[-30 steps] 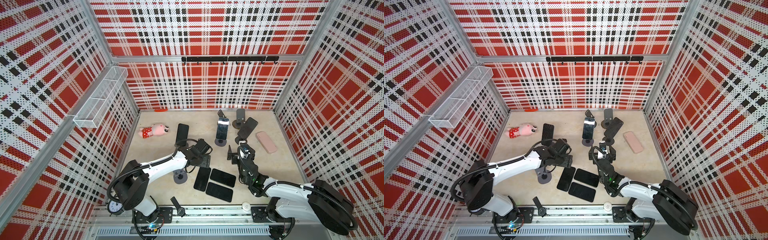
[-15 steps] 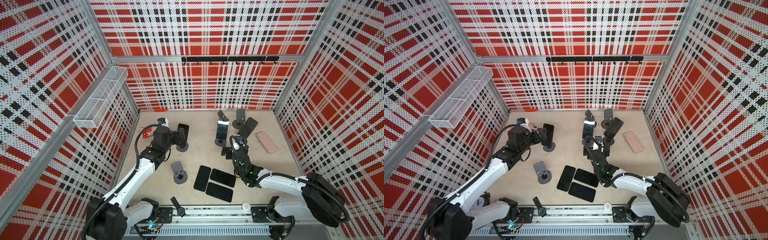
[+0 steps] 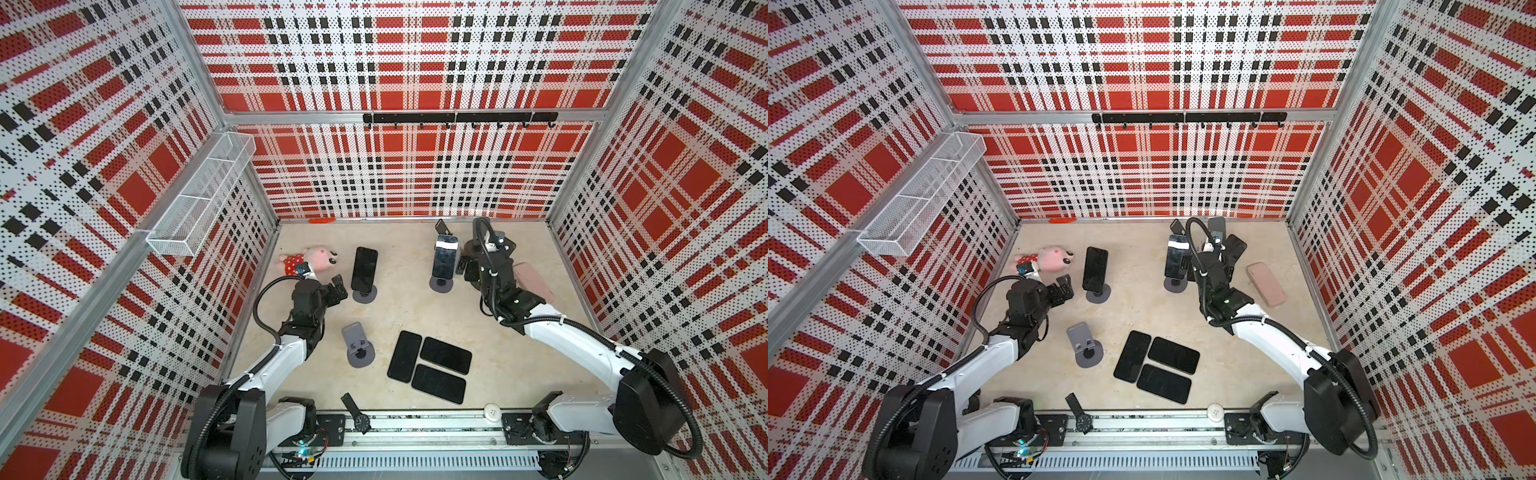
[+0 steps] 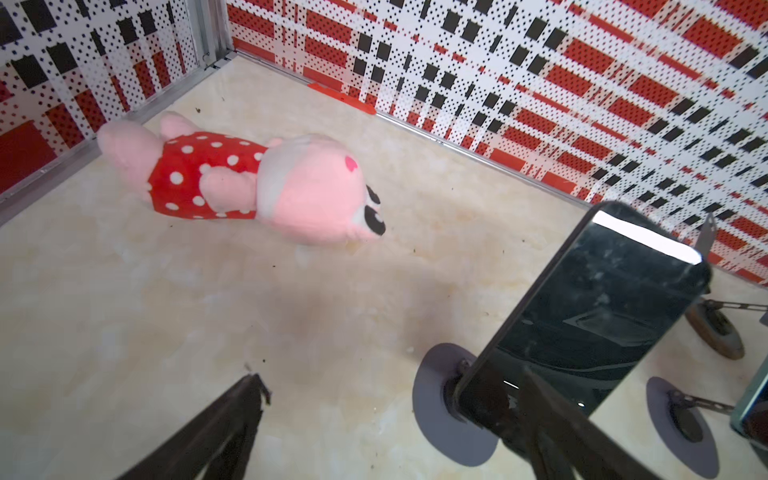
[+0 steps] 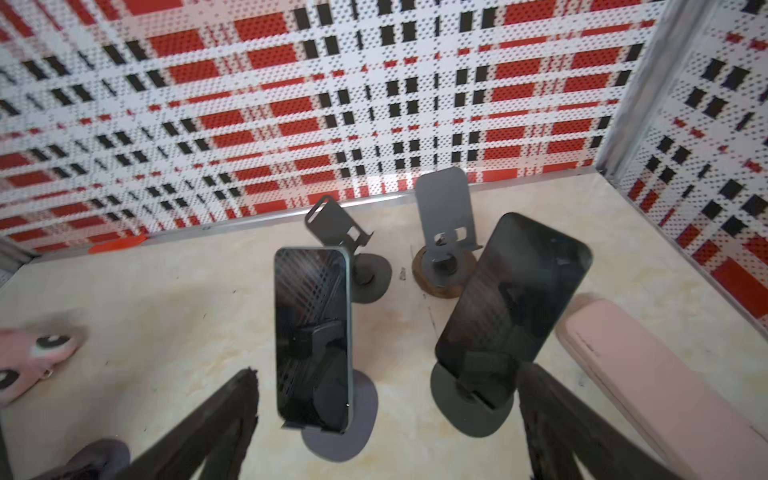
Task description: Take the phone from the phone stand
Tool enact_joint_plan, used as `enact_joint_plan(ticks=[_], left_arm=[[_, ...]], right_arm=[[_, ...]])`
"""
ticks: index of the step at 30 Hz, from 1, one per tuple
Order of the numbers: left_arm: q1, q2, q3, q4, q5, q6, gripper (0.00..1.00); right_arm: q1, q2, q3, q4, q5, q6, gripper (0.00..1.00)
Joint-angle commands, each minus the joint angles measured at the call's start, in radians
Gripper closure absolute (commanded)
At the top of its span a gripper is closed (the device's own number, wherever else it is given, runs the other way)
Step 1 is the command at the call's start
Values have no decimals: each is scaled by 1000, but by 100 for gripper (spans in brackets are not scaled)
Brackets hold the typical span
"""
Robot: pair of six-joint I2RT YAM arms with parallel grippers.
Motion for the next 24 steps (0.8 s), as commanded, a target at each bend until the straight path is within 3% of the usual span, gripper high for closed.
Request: enact_joint_plan(ticks=[1,4,10,16,24], left_arm=[[0,1,-43,186,-83,66,2],[12,-14,-64,228,-60,71,2],[24,-72,-130,301,-110,32,2],[32,-27,-99,296,-97,23,2],[35,-18,-90,286,-98,23,2]], right_arm=[[-102,60,109,-240,-60,145,0],[-184,136,194,-308,-123,197,0],[-210,333,472,-601,61,381,0],[-218,459,638,-722,148,468,0],[-255,550,762,-823,131,537,0]])
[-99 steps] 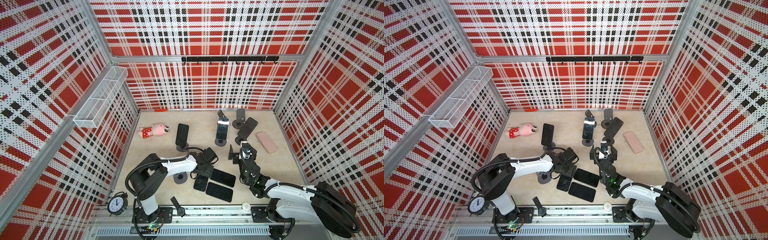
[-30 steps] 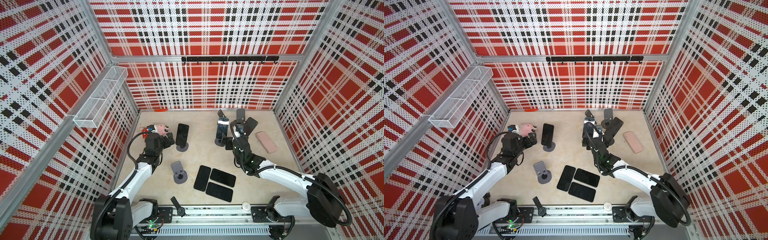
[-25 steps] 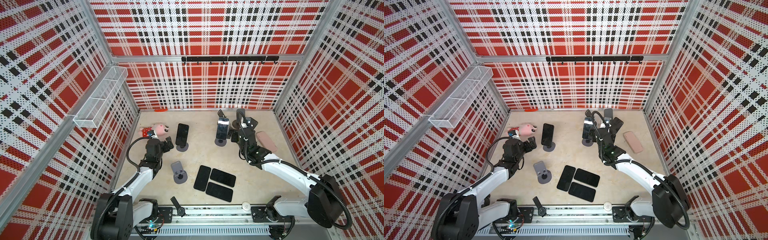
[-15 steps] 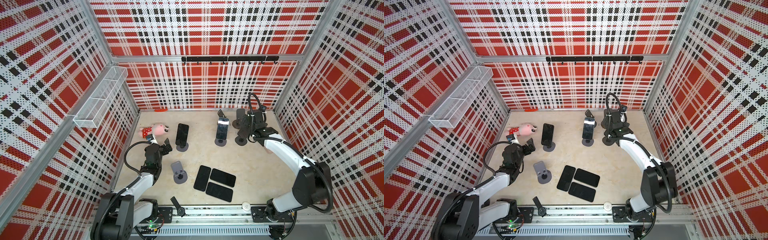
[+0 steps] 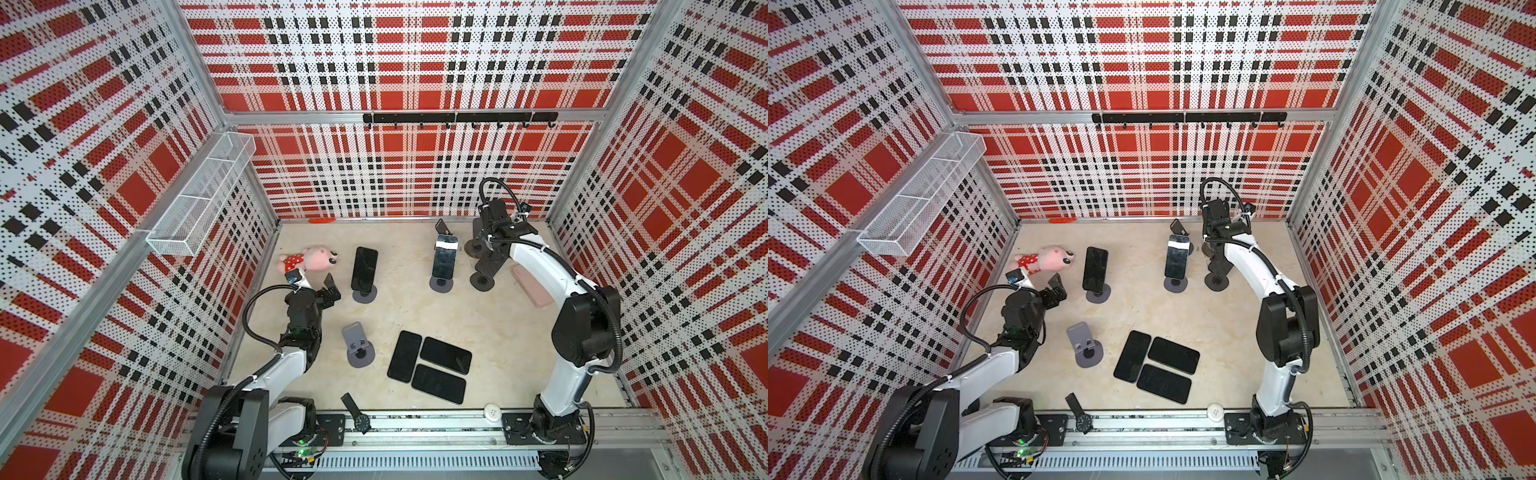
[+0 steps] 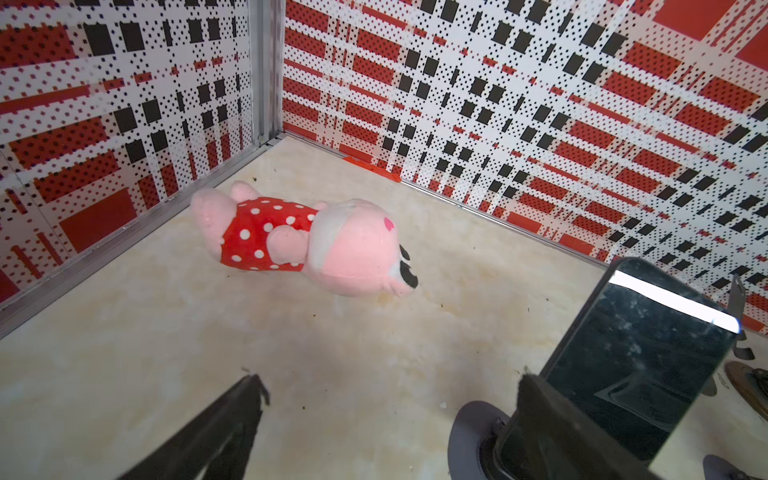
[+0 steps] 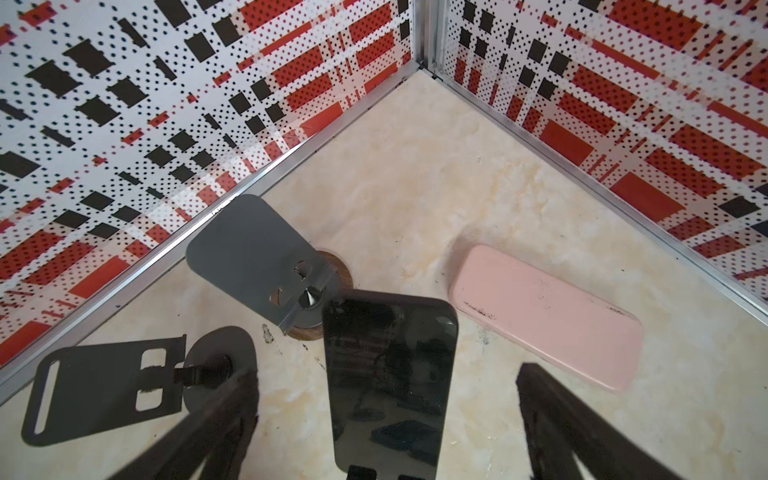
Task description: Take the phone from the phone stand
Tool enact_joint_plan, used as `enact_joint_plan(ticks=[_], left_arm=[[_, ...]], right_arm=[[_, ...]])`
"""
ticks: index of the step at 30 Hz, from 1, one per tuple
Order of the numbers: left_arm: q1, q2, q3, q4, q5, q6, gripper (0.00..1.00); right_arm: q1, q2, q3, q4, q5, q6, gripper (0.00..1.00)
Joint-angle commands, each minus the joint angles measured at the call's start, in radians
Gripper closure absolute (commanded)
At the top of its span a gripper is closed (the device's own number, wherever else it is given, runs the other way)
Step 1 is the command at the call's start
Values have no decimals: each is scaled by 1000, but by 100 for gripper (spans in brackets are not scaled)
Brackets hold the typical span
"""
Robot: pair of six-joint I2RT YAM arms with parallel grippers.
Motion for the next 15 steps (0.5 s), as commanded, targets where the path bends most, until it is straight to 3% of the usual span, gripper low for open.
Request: enact_joint_plan(ticks=[1,15], left_arm=[[9,-5,20,22,-12,-4,2],[18,6,27,9,-20,-19,2]], right_arm=[[-26,47,64,-102,14,66,0],[-54,201,271,-204,21,56,0]])
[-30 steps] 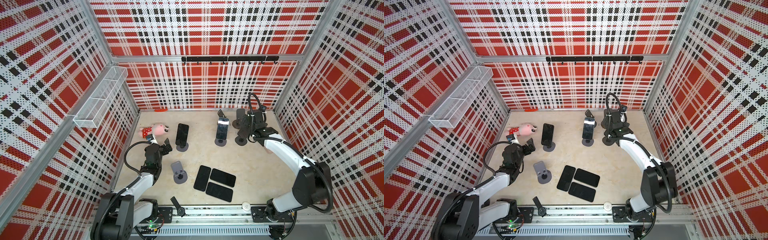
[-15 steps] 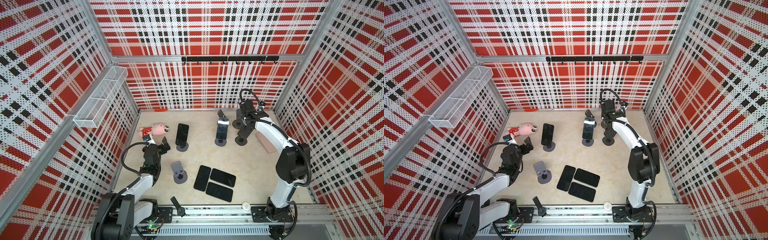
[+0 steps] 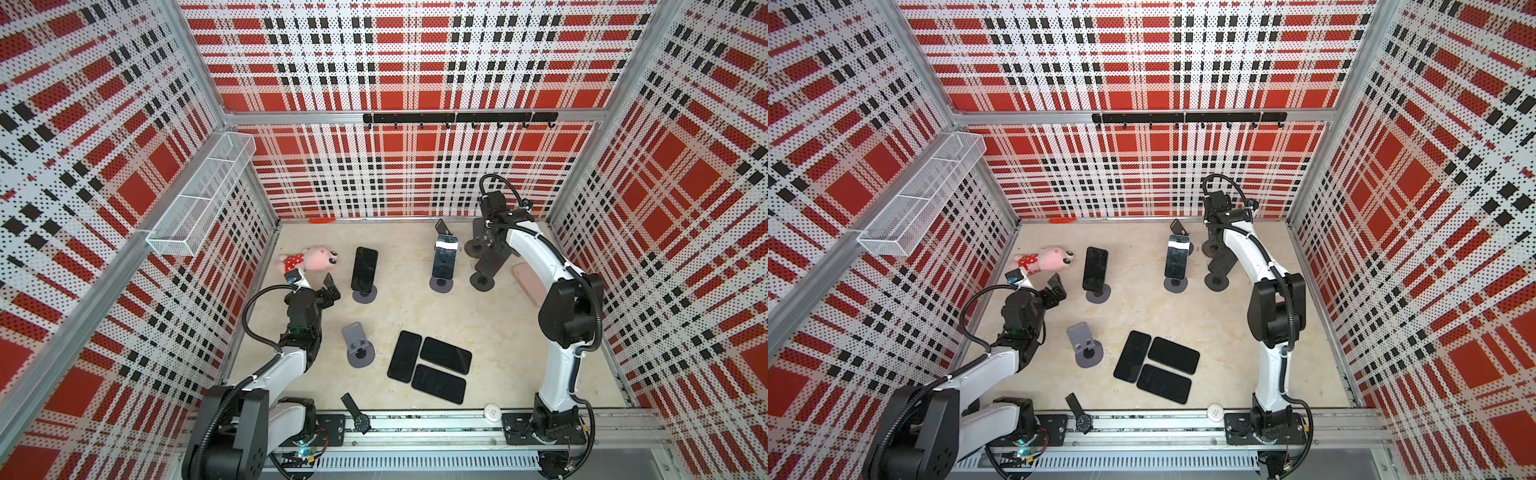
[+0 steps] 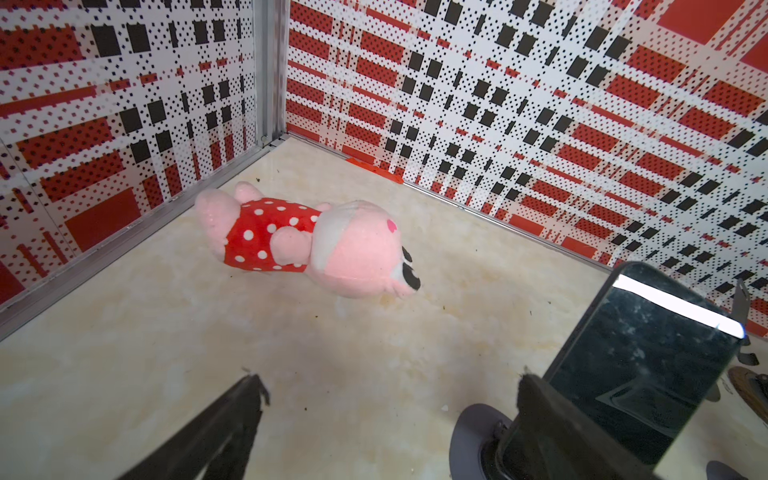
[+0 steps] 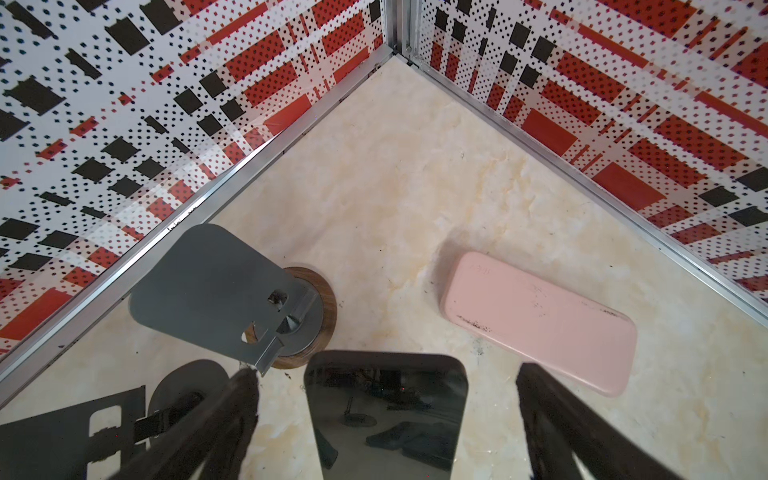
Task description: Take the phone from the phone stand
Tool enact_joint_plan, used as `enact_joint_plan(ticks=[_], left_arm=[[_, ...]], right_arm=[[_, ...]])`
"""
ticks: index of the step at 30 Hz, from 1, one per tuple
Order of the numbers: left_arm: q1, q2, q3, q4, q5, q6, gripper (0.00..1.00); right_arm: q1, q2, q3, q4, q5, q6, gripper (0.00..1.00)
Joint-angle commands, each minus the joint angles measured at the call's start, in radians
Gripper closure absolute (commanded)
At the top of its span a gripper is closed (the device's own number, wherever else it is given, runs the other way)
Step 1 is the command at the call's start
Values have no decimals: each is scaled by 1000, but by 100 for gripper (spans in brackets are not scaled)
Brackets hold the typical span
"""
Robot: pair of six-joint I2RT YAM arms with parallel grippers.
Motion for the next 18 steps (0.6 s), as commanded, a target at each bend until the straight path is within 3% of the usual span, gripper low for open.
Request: enact_joint_plan(ticks=[1,18], left_arm=[[17,5,25,11,-9,-14,2],[56,16,26,7,22,-48,2]], right_arm=[[-15,34,41,-38,29,10,0],[-27,88,33,-33,-27,43,3]])
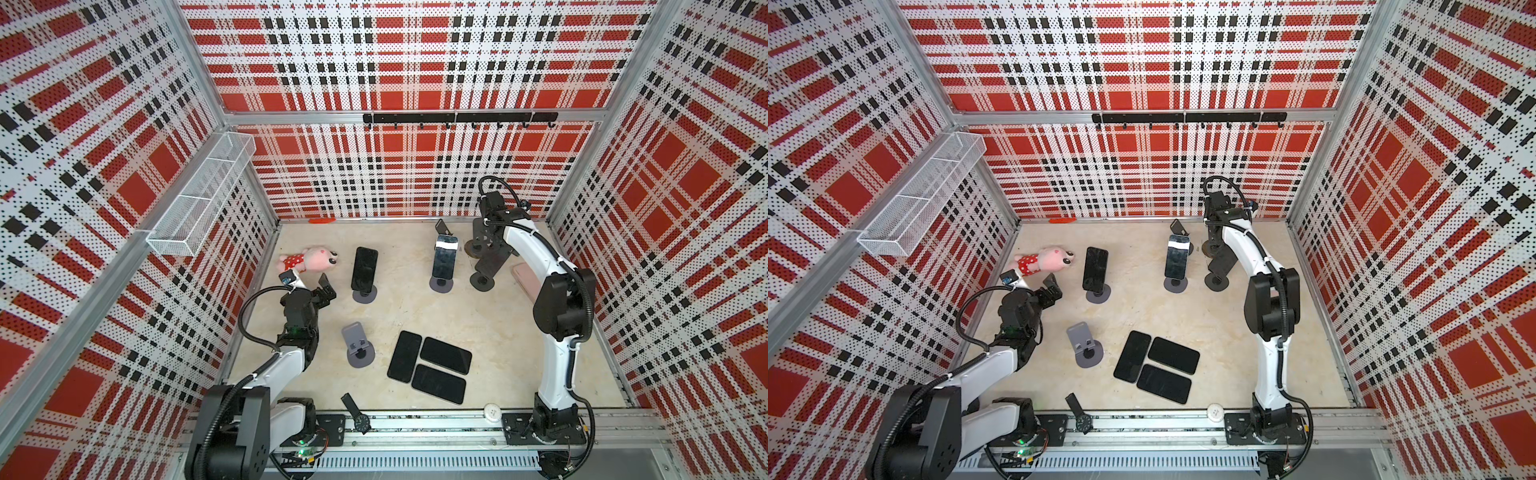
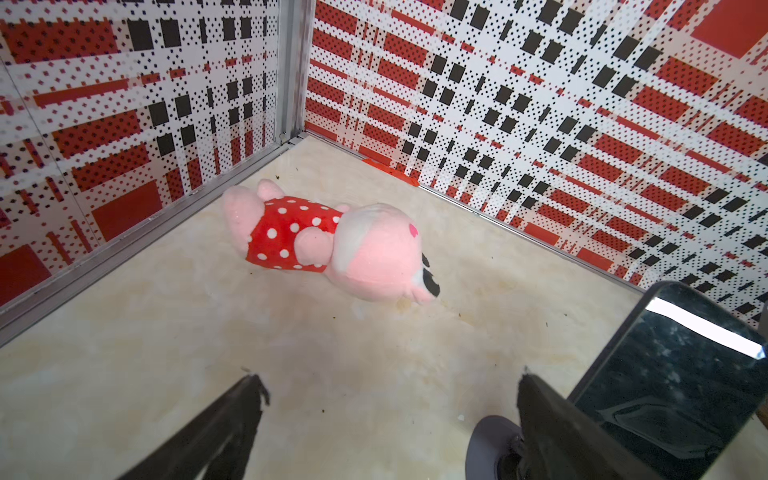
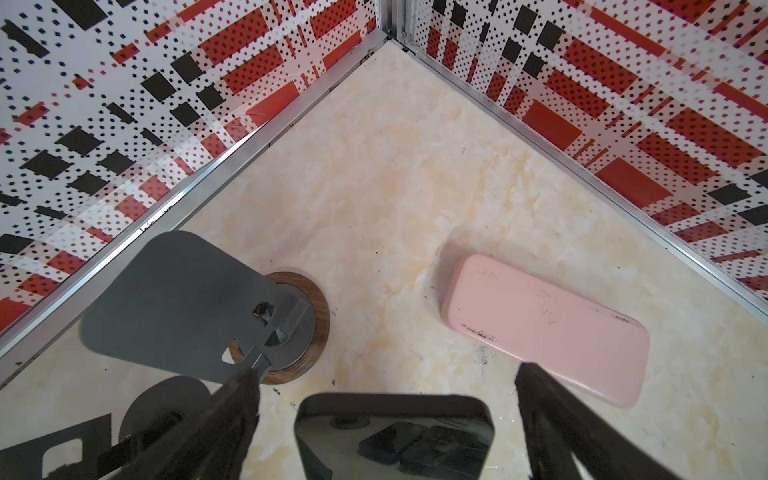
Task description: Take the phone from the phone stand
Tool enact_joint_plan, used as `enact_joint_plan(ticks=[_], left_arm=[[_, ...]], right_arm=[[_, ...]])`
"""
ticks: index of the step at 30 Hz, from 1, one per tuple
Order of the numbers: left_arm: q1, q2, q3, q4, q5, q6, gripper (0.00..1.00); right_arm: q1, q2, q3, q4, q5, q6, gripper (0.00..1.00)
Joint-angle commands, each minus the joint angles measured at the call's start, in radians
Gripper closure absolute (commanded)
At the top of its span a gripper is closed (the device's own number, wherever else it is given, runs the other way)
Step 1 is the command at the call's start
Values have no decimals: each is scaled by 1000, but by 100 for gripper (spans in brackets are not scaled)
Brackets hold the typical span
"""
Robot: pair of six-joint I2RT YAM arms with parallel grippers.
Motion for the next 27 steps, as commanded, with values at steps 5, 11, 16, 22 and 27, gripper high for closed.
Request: enact_joint_plan(ticks=[5,11,16,22,27], left_arm=[[13,9,27,7,15,-25,2],[18,12,28,5,16,-30,2],[19,11,28,5,16,-31,2],[28,11,25,5,21,-40,2],[41,10,22,5,32,-47,2]], right_arm=[[-13,8,-68,32,-60,50,10],[-15,10,-75,31,-69,57,20],[-15,-4,-96,48,-72,54,27],[-15,-29,-103,55,-75,34,29],[-15,-67,-123,74,-69,2,29]])
